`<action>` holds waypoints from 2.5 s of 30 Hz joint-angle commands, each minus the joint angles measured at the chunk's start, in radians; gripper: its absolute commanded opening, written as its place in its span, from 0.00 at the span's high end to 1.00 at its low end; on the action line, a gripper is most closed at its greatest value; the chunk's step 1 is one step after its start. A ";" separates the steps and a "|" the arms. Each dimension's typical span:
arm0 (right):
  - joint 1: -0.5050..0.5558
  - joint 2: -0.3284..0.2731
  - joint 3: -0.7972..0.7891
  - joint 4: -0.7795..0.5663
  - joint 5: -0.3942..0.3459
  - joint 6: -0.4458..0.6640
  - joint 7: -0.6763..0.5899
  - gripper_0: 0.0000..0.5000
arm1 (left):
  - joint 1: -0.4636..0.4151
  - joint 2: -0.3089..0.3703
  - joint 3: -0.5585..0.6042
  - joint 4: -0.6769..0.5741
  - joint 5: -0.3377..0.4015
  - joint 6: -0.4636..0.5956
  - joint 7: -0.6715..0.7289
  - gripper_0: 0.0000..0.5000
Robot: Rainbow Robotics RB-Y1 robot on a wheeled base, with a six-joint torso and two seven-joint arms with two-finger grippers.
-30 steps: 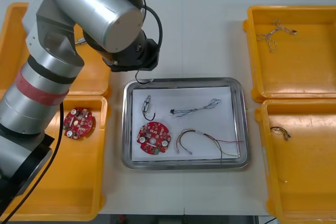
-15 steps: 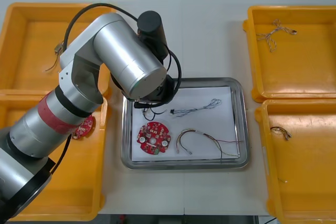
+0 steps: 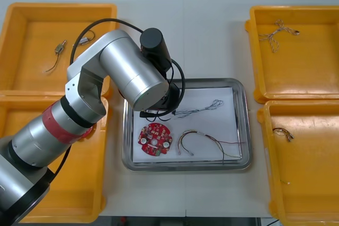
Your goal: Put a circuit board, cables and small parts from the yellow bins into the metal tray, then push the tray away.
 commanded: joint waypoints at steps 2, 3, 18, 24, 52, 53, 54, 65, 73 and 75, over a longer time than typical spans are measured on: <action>0.009 -0.031 -0.007 -0.003 0.005 -0.007 -0.030 0.00 | 0.008 0.021 -0.029 0.030 -0.011 -0.041 -0.003 1.00; 0.009 -0.031 -0.007 -0.001 0.005 -0.007 -0.030 0.00 | 0.008 0.024 -0.032 0.032 -0.010 -0.041 -0.003 1.00; 0.009 -0.031 -0.007 -0.003 -0.005 -0.007 -0.030 0.00 | 0.009 0.061 -0.068 0.030 -0.007 -0.039 0.000 0.00; 0.009 -0.031 -0.007 -0.003 -0.007 -0.006 -0.030 0.00 | 0.008 0.062 -0.068 0.029 -0.007 -0.044 0.008 0.00; 0.009 -0.073 0.020 -0.003 -0.013 -0.015 -0.030 0.00 | -0.088 0.099 0.068 -0.180 0.119 0.194 0.017 0.00; 0.009 -0.076 0.022 -0.003 -0.015 -0.015 -0.030 0.00 | -0.097 0.108 0.085 -0.186 0.137 0.211 0.014 0.00; 0.009 -0.082 0.028 -0.004 -0.018 -0.018 -0.028 0.00 | -0.104 0.117 0.100 -0.194 0.157 0.228 0.013 0.00; -0.005 -0.131 0.115 -0.072 -0.047 -0.095 -0.028 0.00 | -0.157 0.232 0.277 -0.244 0.358 0.290 -0.012 0.00; -0.062 -0.154 0.172 -0.153 -0.119 -0.091 -0.022 0.00 | -0.153 0.346 0.335 -0.255 0.466 0.290 -0.035 0.00; -0.078 -0.162 0.188 -0.168 -0.150 -0.096 -0.019 0.00 | -0.147 0.369 0.344 -0.252 0.479 0.290 -0.042 0.00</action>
